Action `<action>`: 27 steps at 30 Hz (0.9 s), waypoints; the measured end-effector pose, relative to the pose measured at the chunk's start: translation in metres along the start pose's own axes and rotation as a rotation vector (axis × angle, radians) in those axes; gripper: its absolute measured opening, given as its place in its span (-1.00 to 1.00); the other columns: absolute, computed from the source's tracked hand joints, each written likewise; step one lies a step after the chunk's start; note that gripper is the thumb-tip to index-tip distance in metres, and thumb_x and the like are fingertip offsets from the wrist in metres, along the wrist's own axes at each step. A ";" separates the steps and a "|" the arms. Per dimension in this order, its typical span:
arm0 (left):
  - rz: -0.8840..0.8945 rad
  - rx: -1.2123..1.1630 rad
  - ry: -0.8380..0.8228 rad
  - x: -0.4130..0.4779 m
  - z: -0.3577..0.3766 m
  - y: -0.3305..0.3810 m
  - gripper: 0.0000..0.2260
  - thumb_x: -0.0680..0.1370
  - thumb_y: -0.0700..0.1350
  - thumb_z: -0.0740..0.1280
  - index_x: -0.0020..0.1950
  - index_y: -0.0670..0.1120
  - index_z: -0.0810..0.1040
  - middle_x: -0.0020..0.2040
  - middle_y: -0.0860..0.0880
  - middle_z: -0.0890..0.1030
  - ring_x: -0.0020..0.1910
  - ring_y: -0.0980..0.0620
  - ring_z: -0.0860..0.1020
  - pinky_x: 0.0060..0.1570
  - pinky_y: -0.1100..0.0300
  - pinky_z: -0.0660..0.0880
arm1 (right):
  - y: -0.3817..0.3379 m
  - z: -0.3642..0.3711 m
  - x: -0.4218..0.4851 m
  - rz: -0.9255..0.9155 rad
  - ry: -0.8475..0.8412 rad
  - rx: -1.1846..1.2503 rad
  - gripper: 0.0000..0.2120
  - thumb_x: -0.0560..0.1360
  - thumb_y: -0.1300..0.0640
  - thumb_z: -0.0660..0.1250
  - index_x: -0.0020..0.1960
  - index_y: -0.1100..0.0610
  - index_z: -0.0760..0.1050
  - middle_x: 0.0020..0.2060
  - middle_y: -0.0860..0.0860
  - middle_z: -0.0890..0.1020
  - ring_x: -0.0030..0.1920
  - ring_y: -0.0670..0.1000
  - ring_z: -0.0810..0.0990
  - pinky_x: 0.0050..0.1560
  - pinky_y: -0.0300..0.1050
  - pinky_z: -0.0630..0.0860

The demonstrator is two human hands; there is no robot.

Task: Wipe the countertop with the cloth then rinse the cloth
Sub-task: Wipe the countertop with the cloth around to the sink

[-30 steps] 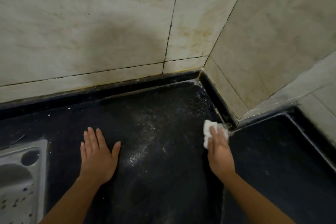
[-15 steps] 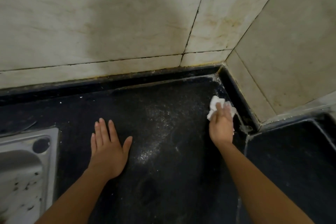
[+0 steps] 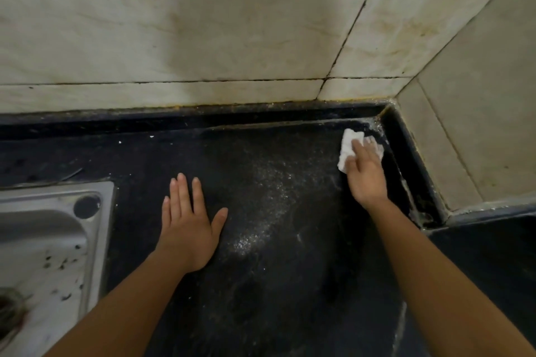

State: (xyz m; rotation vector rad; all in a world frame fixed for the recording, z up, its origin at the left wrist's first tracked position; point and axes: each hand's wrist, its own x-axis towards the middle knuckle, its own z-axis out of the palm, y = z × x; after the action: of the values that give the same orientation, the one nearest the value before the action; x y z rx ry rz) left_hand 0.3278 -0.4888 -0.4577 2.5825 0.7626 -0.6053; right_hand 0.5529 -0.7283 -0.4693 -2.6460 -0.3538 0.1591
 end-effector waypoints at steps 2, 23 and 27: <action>-0.006 0.001 -0.019 0.000 -0.002 0.000 -0.33 0.57 0.24 -0.21 0.43 -0.13 -0.47 0.42 -0.17 -0.50 0.41 -0.07 -0.48 0.42 0.02 -0.37 | -0.005 -0.005 -0.006 -0.172 -0.103 0.029 -0.58 0.65 0.12 0.10 0.49 0.14 0.24 0.53 0.06 0.14 0.53 0.01 0.04 0.46 -0.19 -0.04; -0.013 -0.003 -0.052 -0.001 -0.005 0.001 -0.36 0.56 0.25 -0.21 0.35 -0.08 -0.53 0.35 -0.13 -0.57 0.35 -0.04 -0.54 0.38 0.04 -0.41 | 0.020 -0.018 0.013 -0.312 -0.138 -0.225 -0.50 0.63 -0.08 -0.02 0.52 0.06 0.18 0.53 0.05 0.12 0.54 0.04 0.05 0.47 -0.13 0.00; -0.014 0.001 -0.057 -0.001 -0.006 0.002 -0.36 0.57 0.24 -0.20 0.35 -0.08 -0.54 0.33 -0.12 -0.58 0.34 -0.04 -0.54 0.38 0.04 -0.40 | -0.005 -0.002 0.043 0.149 -0.016 -0.262 -0.53 0.64 0.07 -0.01 0.52 0.16 0.12 0.53 0.21 0.05 0.53 0.18 -0.04 0.50 0.03 -0.04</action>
State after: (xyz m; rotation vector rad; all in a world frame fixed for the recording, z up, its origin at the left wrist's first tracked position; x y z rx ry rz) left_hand 0.3297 -0.4884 -0.4519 2.5510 0.7619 -0.6806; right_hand 0.5936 -0.7131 -0.4673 -2.9325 -0.1937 0.1934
